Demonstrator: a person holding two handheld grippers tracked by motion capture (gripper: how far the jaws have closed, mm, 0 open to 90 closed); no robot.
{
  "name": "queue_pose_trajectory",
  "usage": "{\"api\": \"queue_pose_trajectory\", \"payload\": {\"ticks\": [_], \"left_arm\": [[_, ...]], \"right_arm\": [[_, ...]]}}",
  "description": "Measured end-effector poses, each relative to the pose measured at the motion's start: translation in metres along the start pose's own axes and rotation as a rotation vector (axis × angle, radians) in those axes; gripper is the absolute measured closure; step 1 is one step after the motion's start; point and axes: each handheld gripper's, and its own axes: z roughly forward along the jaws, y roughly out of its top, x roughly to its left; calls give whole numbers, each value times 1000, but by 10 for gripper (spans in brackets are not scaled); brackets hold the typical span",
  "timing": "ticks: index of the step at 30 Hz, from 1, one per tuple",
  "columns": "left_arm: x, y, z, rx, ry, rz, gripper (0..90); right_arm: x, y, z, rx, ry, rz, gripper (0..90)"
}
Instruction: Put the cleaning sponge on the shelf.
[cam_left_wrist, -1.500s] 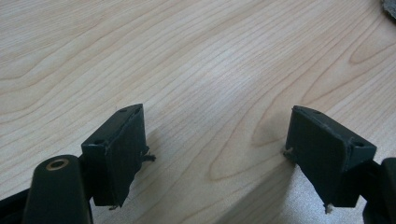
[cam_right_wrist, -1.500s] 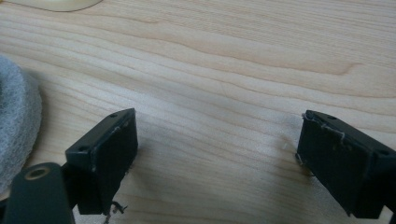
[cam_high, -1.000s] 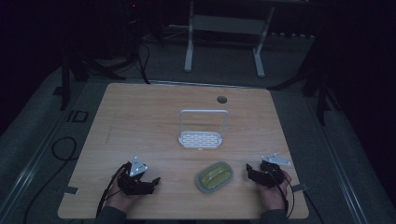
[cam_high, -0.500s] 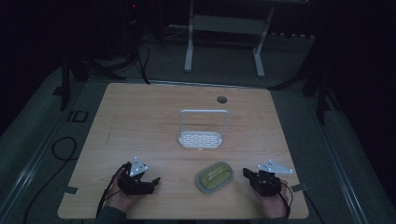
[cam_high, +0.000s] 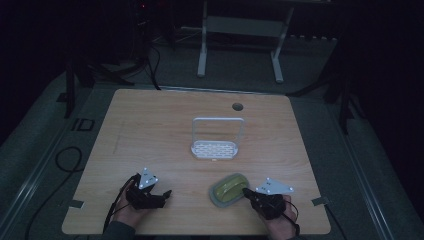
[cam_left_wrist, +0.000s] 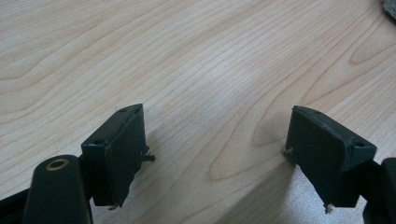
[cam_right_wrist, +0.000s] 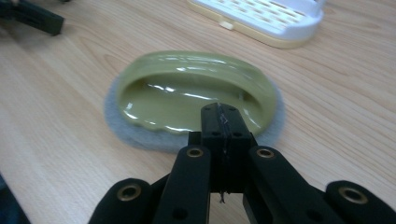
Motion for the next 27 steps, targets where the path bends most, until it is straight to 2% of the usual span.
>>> {"api": "queue_pose_trajectory", "payload": {"ticks": [7,16,23,27], "left_arm": [[0,0,0,0,1,-1,204],[0,0,0,0,0,-1,204],[0,0,0,0,1,-1,204],[0,0,0,0,1,-1,204]], "right_arm": [[20,5,7,-8,60,-83,898],[37,9,19,13,119,-142,899],[43,14,29,26,130,-169,899],[46,20,36,31,120,-192,899]]}}
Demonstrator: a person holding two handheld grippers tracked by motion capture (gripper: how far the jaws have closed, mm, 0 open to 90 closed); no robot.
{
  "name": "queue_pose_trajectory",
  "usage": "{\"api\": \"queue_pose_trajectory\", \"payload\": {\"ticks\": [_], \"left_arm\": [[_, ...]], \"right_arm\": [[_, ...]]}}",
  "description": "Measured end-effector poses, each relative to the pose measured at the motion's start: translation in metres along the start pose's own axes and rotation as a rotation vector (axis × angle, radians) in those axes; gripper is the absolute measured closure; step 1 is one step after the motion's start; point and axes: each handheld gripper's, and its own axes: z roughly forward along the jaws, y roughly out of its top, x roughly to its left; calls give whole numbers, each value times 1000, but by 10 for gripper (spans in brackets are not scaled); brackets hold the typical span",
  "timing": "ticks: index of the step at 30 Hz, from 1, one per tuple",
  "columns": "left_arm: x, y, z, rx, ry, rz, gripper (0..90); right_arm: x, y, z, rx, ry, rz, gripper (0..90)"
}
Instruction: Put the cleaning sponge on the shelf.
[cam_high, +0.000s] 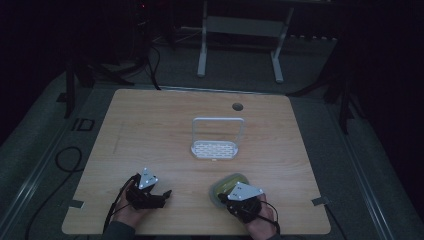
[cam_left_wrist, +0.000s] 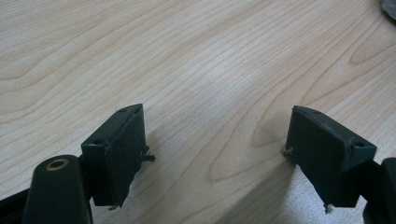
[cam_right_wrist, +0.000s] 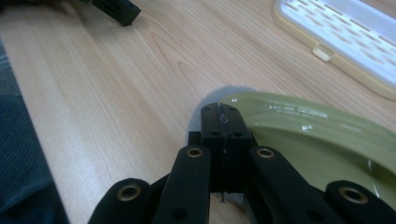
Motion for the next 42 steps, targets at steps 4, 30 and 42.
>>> {"api": "queue_pose_trajectory", "payload": {"ticks": [4,30,42], "left_arm": [[0,0,0,0,0,0,204],[0,0,0,0,0,0,204],[0,0,0,-1,0,-1,204]], "right_arm": [[0,4,6,4,-3,-13,899],[-40,30,30,7,-107,113,886],[-50,38,8,-1,-114,107,740]]}}
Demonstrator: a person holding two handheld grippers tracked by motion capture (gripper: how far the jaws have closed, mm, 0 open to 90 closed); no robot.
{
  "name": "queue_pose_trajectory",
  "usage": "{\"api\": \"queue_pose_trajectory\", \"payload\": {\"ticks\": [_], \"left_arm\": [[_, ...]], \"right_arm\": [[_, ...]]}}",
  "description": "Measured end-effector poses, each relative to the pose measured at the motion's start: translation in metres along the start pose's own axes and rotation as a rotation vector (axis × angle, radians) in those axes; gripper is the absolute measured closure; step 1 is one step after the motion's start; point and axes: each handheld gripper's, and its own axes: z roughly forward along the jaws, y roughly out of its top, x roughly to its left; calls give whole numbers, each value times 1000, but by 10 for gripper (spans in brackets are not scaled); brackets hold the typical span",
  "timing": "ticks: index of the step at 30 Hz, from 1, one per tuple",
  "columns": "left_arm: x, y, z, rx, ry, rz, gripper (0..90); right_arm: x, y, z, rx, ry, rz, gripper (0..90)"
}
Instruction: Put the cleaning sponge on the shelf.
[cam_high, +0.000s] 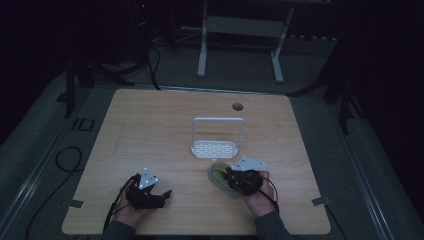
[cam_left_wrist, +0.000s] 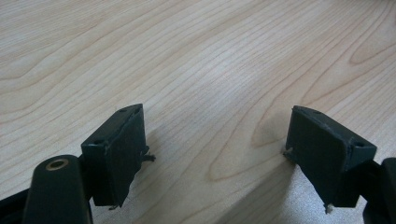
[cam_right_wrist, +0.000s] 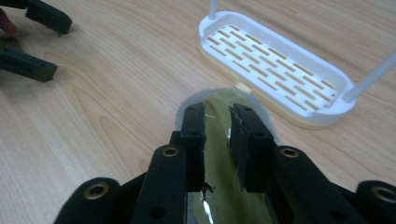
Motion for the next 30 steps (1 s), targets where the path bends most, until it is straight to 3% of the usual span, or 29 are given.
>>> {"api": "queue_pose_trajectory", "payload": {"ticks": [15,30], "left_arm": [[0,0,0,-2,-1,-2,202],[0,0,0,1,-1,2,200]], "right_arm": [[-15,10,-1,78,-26,-1,622],[-25,20,3,181,-2,9,634]]}}
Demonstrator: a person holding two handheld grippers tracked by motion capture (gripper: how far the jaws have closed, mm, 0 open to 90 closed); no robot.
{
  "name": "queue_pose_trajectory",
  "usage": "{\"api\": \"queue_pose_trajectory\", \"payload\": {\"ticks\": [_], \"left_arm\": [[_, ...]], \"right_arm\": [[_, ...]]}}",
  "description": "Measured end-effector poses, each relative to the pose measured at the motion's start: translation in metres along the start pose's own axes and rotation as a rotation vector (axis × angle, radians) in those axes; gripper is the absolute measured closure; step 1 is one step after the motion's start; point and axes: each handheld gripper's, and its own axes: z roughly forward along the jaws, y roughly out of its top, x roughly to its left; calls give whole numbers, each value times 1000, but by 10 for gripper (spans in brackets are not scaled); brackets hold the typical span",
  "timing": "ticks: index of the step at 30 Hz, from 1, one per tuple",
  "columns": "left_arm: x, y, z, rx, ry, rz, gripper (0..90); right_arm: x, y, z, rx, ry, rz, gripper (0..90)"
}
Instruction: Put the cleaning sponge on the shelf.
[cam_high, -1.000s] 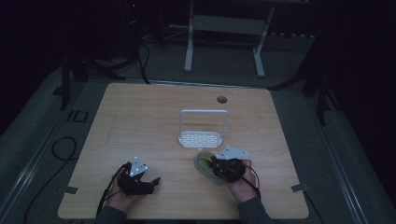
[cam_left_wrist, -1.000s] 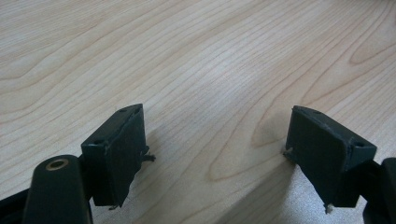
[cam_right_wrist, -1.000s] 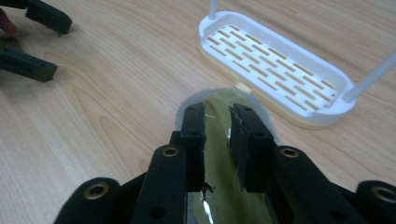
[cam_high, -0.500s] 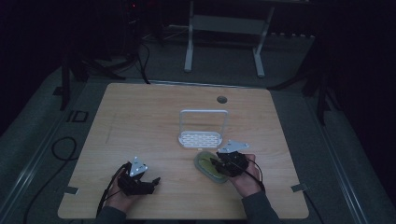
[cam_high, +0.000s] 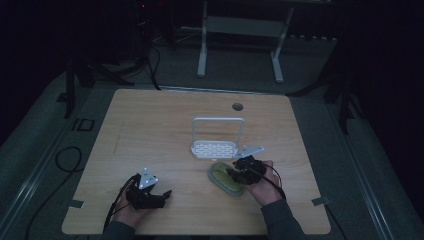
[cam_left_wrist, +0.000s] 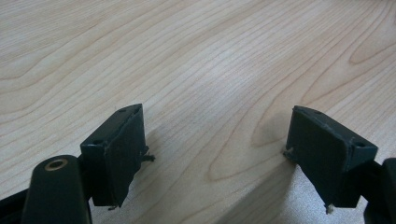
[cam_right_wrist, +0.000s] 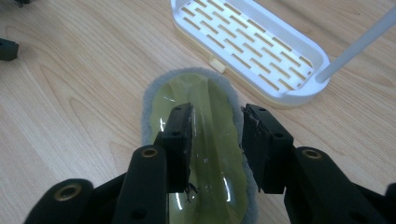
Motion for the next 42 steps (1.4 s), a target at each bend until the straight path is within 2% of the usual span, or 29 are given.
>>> {"api": "queue_pose_trajectory", "payload": {"ticks": [9,14,24,42], "left_arm": [[0,0,0,-1,-1,0,199],[0,0,0,-2,-2,-2,198],[0,0,0,-1,-2,0,198],[0,0,0,-1,-3,0,198]], "right_arm": [[1,6,1,39,15,-9,635],[2,9,2,60,14,-30,626],[5,14,8,133,19,-60,611],[3,21,14,224,48,-71,616]]}}
